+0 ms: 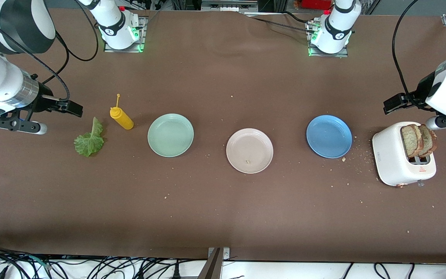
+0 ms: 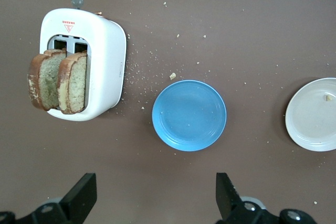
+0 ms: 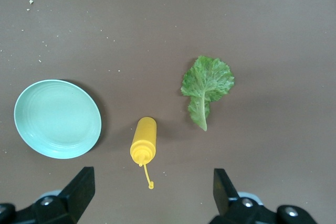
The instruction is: Make sandwich in beige plate with both arms
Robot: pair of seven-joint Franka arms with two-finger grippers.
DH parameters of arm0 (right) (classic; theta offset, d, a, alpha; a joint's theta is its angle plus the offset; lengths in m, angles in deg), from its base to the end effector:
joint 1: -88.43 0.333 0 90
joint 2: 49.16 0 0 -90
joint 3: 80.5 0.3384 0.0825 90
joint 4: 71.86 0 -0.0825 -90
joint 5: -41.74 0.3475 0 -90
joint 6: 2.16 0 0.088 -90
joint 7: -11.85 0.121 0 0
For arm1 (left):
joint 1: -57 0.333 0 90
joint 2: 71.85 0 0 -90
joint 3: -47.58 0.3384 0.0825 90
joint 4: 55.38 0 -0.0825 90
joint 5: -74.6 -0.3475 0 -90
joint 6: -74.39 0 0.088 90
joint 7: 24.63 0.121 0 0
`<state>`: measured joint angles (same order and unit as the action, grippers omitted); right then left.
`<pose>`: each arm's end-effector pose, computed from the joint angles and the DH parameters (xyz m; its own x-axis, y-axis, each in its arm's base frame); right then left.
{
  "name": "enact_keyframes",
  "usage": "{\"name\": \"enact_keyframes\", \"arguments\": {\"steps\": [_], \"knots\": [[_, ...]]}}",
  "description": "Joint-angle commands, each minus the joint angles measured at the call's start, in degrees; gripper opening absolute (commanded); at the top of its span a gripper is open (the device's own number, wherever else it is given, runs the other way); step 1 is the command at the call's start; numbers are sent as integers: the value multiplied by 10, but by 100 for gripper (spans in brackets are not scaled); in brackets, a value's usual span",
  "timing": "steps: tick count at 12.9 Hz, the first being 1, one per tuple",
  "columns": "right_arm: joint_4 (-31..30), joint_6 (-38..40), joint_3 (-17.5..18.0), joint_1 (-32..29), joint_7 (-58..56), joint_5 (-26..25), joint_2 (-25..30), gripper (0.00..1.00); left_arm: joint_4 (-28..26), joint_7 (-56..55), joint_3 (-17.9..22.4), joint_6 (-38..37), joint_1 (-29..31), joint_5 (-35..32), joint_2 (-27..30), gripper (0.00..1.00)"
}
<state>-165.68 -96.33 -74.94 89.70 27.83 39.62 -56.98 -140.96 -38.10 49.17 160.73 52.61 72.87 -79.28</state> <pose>0.5531 0.0588 0.5367 0.9806 -0.1563 -0.1180 -0.1504 -0.9869 0.0578 0.5497 -0.0241 0.5917 0.9767 0.1874 -0.1050 0.1819 -0.9815 -0.0598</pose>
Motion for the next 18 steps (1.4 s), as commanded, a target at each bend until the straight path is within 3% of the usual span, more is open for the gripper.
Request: {"name": "enact_keyframes", "arguments": {"steps": [1,18], "knots": [[-4,3,-3,2,2,-3,5,100,7,-1,-4,-12,-4,-16,0,100],[-8,0,-3,2,2,-3,4,100,8,-21,-20,-21,-10,-15,1,100]]}}
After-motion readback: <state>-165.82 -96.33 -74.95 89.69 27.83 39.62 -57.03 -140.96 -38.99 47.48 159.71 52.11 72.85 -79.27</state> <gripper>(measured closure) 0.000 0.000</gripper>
